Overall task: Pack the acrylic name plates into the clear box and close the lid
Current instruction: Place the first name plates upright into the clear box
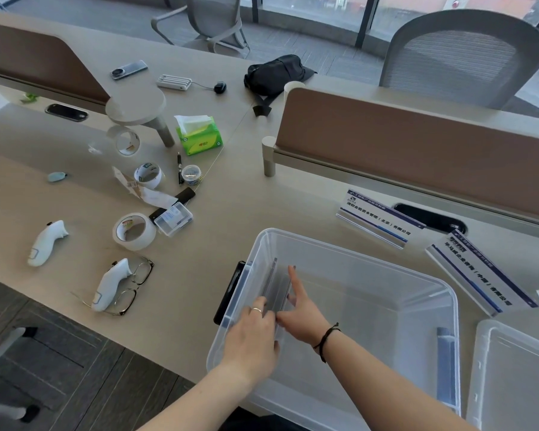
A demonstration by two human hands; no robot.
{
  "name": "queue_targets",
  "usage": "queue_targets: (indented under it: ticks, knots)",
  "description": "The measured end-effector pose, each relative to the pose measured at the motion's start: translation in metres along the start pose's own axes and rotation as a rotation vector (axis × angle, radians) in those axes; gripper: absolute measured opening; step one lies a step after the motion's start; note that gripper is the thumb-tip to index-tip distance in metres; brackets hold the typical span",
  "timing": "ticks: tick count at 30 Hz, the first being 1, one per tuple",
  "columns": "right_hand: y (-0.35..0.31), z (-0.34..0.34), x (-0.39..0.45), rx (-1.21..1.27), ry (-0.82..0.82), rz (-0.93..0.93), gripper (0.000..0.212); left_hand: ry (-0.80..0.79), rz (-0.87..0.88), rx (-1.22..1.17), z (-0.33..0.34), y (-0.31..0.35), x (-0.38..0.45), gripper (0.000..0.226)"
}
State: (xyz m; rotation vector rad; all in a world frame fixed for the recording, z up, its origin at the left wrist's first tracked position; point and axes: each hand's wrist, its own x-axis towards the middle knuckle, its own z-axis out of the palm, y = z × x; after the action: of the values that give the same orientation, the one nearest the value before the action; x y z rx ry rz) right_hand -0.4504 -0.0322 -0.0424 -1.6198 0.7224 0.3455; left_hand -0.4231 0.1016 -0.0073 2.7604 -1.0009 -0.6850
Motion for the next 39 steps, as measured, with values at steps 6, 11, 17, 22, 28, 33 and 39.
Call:
queue_targets:
  ticks: [6, 11, 17, 22, 28, 33, 39]
  knots:
    - [0.002, 0.000, 0.000, 0.056, -0.007, -0.003, 0.108, -0.019, -0.006, 0.041, -0.003, 0.002, 0.000, 0.033]
    - [0.004, 0.000, 0.001, 0.088, -0.066, -0.021, 0.111, -0.008, 0.002, 0.034, -0.002, -0.001, 0.002, 0.030]
    - [0.000, 0.006, 0.001, 0.027, -0.076, -0.043, 0.107, 0.001, -0.006, 0.039, -0.001, -0.006, 0.003, 0.030]
    - [-0.005, 0.011, 0.003, -0.034, -0.071, -0.017, 0.107, 0.011, -0.028, 0.025, -0.002, -0.014, 0.005, 0.030]
    - [-0.019, 0.018, 0.007, -0.041, -0.089, -0.016, 0.108, 0.029, -0.066, 0.001, -0.007, -0.026, 0.008, 0.026]
    - [-0.026, 0.025, 0.006, -0.058, -0.069, -0.041, 0.105, 0.044, -0.086, -0.018, -0.012, -0.034, 0.011, 0.023]
    - [-0.027, 0.006, -0.004, -0.107, 0.028, 0.019, 0.102, 0.130, 0.005, 0.022, -0.021, -0.017, 0.020, 0.039]
